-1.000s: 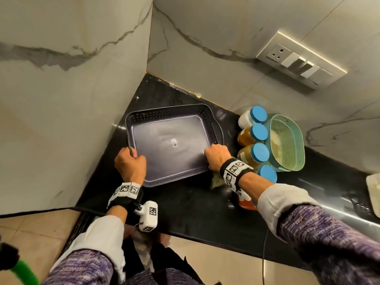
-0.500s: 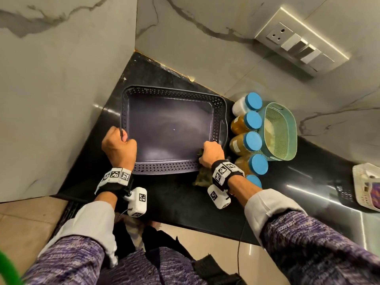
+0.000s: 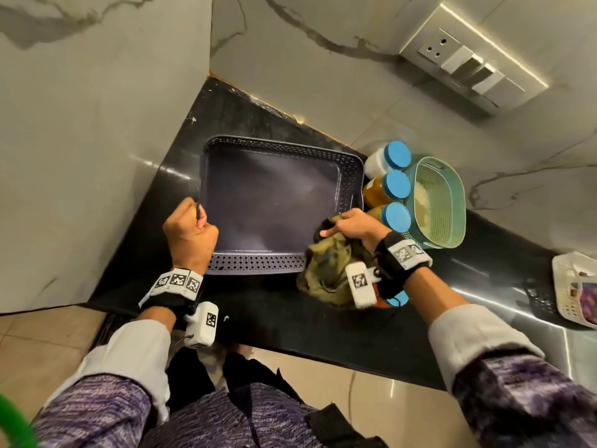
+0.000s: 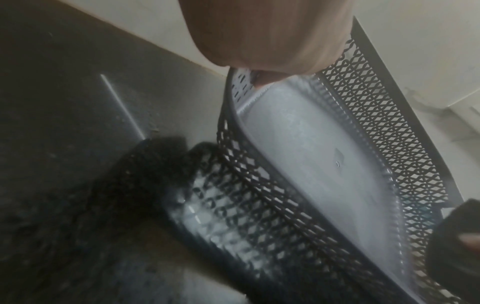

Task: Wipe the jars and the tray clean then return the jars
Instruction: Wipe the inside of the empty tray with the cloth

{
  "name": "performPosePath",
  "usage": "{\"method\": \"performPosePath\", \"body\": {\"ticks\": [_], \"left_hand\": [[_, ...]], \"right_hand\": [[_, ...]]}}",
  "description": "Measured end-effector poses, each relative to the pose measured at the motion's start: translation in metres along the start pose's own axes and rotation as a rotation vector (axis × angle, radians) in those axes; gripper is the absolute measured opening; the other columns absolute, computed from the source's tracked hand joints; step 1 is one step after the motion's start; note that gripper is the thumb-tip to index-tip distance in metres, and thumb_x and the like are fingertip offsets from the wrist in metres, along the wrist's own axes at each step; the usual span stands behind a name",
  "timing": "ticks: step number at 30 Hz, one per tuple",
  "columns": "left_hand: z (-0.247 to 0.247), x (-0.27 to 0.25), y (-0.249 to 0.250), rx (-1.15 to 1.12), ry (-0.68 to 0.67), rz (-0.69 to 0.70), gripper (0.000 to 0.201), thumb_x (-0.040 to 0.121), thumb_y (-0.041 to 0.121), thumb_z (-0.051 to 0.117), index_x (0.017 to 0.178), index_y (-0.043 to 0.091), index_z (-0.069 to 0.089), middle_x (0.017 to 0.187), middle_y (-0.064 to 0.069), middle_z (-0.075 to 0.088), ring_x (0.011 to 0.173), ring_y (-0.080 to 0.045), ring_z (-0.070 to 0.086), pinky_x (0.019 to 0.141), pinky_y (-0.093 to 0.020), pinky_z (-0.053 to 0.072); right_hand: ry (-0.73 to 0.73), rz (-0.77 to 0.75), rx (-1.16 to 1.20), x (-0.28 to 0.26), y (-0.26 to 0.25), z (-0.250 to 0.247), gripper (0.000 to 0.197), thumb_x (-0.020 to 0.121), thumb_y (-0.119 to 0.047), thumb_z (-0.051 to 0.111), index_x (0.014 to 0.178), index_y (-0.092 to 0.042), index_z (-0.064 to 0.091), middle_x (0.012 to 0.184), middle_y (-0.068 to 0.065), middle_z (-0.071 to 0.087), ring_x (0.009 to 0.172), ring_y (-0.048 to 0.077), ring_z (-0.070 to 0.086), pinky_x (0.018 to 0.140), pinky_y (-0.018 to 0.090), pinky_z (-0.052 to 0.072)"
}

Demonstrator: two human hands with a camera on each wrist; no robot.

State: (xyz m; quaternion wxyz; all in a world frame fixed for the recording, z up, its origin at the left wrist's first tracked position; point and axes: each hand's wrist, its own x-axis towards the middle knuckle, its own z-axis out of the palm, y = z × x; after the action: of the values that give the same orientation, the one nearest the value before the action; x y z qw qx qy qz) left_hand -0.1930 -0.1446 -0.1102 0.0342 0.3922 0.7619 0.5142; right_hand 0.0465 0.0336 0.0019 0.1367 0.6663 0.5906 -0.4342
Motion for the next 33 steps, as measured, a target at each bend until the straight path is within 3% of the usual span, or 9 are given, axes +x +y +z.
{"method": "performPosePath", "body": {"ticks": [2,4,6,14,19,23,25,29,33], "left_hand": [[0.001,-0.001,0.000,0.000,-0.007,-0.002,0.024,0.056,-0.013,0.036,0.059,0.011,0.032,0.060,-0.002,0.031,0.047,-0.026,0.026,0.049,-0.030,0.020],[-0.001,-0.002,0.002,0.005,0.000,-0.002,0.024,0.057,-0.012,0.036,0.060,0.012,0.032,0.061,-0.001,0.030,0.048,-0.024,0.025,0.050,-0.029,0.018],[-0.002,-0.004,0.007,-0.008,0.023,0.001,0.023,0.059,-0.011,0.035,0.060,0.012,0.031,0.062,0.000,0.030,0.048,-0.022,0.024,0.050,-0.027,0.018],[0.001,-0.006,0.007,-0.040,0.055,-0.044,0.011,0.060,-0.004,0.032,0.059,0.007,0.035,0.059,-0.010,0.039,0.047,-0.026,0.030,0.048,-0.031,0.025],[0.004,-0.007,0.010,-0.065,0.053,-0.042,0.014,0.062,-0.006,0.032,0.058,0.007,0.034,0.058,-0.010,0.037,0.046,-0.028,0.030,0.047,-0.033,0.026],[0.006,-0.013,0.016,-0.081,0.060,-0.051,0.011,0.062,-0.004,0.032,0.058,0.007,0.034,0.058,-0.011,0.037,0.048,-0.024,0.027,0.049,-0.030,0.023],[0.004,-0.015,0.013,-0.084,0.065,-0.070,0.009,0.061,-0.004,0.033,0.059,0.005,0.035,0.058,-0.011,0.037,0.050,-0.022,0.026,0.052,-0.028,0.022],[0.000,-0.017,0.012,-0.076,0.060,-0.045,0.006,0.059,0.001,0.032,0.059,0.005,0.036,0.060,-0.011,0.039,0.053,-0.022,0.026,0.052,-0.032,0.025],[-0.003,-0.010,0.007,-0.086,0.058,-0.057,0.013,0.057,-0.008,0.034,0.059,0.005,0.035,0.060,-0.011,0.040,0.049,-0.025,0.028,0.048,-0.036,0.025]], "right_hand": [[0.156,-0.092,-0.311,0.003,-0.004,0.005,0.015,0.087,-0.012,0.076,0.098,-0.004,0.071,0.108,0.020,0.074,0.104,0.039,0.071,0.091,0.045,0.061],[0.263,-0.158,-0.617,0.002,-0.003,0.027,0.033,0.088,-0.022,0.074,0.115,-0.005,0.065,0.120,0.020,0.068,0.115,0.042,0.065,0.095,0.045,0.056],[0.280,-0.191,-0.764,0.002,0.006,0.052,0.032,0.091,-0.021,0.069,0.120,-0.007,0.065,0.124,0.019,0.068,0.117,0.042,0.065,0.095,0.046,0.055],[0.339,-0.142,-0.470,0.001,0.030,0.083,0.025,0.082,-0.013,0.068,0.106,-0.005,0.070,0.111,0.020,0.074,0.109,0.044,0.067,0.095,0.045,0.054],[0.196,-0.163,-0.289,-0.009,0.004,0.115,0.017,0.075,-0.012,0.067,0.090,-0.009,0.074,0.097,0.016,0.077,0.098,0.038,0.073,0.088,0.040,0.060],[0.088,-0.230,-0.134,-0.026,-0.040,0.168,0.016,0.082,-0.011,0.070,0.097,-0.009,0.077,0.104,0.017,0.077,0.102,0.037,0.071,0.090,0.036,0.058],[0.034,-0.277,-0.097,-0.032,-0.055,0.188,0.006,0.085,-0.015,0.071,0.090,-0.012,0.073,0.104,0.018,0.077,0.102,0.038,0.070,0.085,0.035,0.056],[0.021,-0.312,-0.191,-0.035,-0.059,0.187,0.012,0.082,-0.017,0.072,0.093,-0.012,0.073,0.104,0.019,0.076,0.103,0.041,0.070,0.085,0.038,0.057],[0.171,-0.233,-0.431,-0.021,-0.029,0.127,0.027,0.084,-0.017,0.071,0.107,-0.004,0.066,0.114,0.024,0.070,0.107,0.045,0.067,0.088,0.045,0.056]]}}
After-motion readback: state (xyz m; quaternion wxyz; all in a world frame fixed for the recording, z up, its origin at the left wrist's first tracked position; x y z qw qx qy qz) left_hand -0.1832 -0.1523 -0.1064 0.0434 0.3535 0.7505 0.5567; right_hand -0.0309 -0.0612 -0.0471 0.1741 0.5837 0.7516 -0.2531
